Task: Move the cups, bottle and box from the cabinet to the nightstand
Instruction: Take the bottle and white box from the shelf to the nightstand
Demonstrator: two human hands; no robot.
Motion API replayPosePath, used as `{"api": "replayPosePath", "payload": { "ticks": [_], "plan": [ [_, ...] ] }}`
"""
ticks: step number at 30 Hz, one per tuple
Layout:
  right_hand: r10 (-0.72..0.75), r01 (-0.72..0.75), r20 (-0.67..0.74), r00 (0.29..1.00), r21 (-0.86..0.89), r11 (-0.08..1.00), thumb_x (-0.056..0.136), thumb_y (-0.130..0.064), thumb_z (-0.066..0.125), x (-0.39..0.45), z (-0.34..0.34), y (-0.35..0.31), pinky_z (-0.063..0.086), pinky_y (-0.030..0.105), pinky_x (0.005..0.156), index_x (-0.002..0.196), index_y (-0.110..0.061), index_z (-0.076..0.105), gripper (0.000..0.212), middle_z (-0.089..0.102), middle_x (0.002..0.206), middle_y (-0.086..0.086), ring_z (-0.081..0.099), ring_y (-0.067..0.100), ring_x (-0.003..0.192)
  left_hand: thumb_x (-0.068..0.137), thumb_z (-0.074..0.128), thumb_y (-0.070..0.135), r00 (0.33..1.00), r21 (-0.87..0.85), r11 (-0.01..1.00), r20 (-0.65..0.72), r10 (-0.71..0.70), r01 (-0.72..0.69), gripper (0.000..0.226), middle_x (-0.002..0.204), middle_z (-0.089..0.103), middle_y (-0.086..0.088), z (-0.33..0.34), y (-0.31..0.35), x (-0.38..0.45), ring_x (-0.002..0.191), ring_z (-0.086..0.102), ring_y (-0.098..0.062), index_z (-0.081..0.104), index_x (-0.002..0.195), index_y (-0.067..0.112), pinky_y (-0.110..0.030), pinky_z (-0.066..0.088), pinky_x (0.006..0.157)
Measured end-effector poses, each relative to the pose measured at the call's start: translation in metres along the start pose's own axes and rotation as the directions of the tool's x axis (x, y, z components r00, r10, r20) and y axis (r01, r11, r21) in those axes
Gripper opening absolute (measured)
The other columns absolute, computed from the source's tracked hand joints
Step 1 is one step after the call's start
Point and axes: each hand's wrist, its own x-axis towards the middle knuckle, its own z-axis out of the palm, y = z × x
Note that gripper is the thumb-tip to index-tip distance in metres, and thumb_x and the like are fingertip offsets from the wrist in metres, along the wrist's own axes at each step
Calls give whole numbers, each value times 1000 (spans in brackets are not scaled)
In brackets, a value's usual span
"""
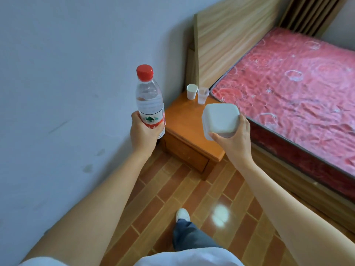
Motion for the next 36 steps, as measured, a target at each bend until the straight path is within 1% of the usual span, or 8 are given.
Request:
{"api": "replayPosePath", "payload": {
  "ticks": [9, 16, 20, 23, 25, 27, 30, 36],
  "plan": [
    [52, -52, -35, 998, -17, 998, 69, -32, 78, 118, 30, 4, 24, 22, 99, 145, -12, 16, 100, 27, 145, 6, 27, 19, 133, 68, 80, 27, 997, 7, 1000, 80, 22, -23, 70, 118, 58, -12, 71, 16, 117, 106, 59, -28, 39, 122, 6, -39, 54, 86],
    [147, -152, -153, 977, -17, 988, 69, -31, 78, 180, 55, 14, 23, 25, 103, 144, -13, 16, 99, 26, 145, 6, 25, 19, 135, 70, 79, 31, 960, -41, 999, 278, 31, -21, 68, 113, 59, -6, 129, 17, 204, 96, 58, -19, 37, 120, 10, -24, 49, 73],
    [219, -224, -257, 941, 7, 974, 68, -30, 79, 212, 68, 14, 24, 22, 103, 144, -12, 18, 99, 29, 143, 6, 27, 17, 132, 71, 78, 30, 909, -88, 996, 413, 55, -21, 42, 88, 60, 15, 161, 31, 253, 77, 58, -5, 42, 94, 24, -21, 43, 64],
    [264, -275, -345, 901, 16, 961, 66, -32, 80, 230, 75, 16, 32, 33, 109, 142, -12, 22, 98, 33, 139, 8, 31, 19, 129, 73, 77, 22, 851, -120, 990, 511, 123, -71, 37, 63, 61, 22, 187, 40, 283, 62, 56, 15, 42, 75, 32, -9, 42, 54],
    [287, -302, -394, 873, 26, 953, 65, -33, 81, 239, 78, 19, 34, 35, 108, 141, -13, 24, 97, 34, 137, 8, 33, 19, 128, 68, 80, 28, 812, -151, 987, 569, 132, -54, 38, 77, 64, 15, 208, 38, 303, 69, 59, 14, 49, 91, 29, -17, 51, 62],
    [299, -318, -434, 850, 31, 948, 65, -32, 81, 246, 78, 22, 33, 32, 107, 141, -14, 24, 97, 34, 137, 8, 32, 18, 128, 63, 80, 33, 772, -174, 984, 619, 144, -44, 52, 89, 68, 6, 229, 35, 315, 79, 66, -2, 54, 105, 18, -34, 58, 70],
    [332, -347, -460, 823, 55, 936, 66, -31, 81, 253, 80, 28, 31, 30, 107, 141, -15, 24, 96, 33, 139, 7, 31, 17, 129, 64, 78, 25, 728, -185, 982, 666, 163, -51, 49, 87, 70, 0, 252, 32, 323, 77, 68, -11, 56, 104, 9, -38, 58, 70],
    [371, -394, -472, 800, 55, 918, 65, -29, 81, 264, 88, 46, 33, 25, 101, 141, -13, 24, 96, 32, 139, 8, 33, 18, 128, 69, 78, 10, 729, -221, 975, 670, 142, 14, 54, 85, 57, 19, 272, 26, 322, 70, 58, 18, 43, 111, 11, -2, 43, 57]
  ]
}}
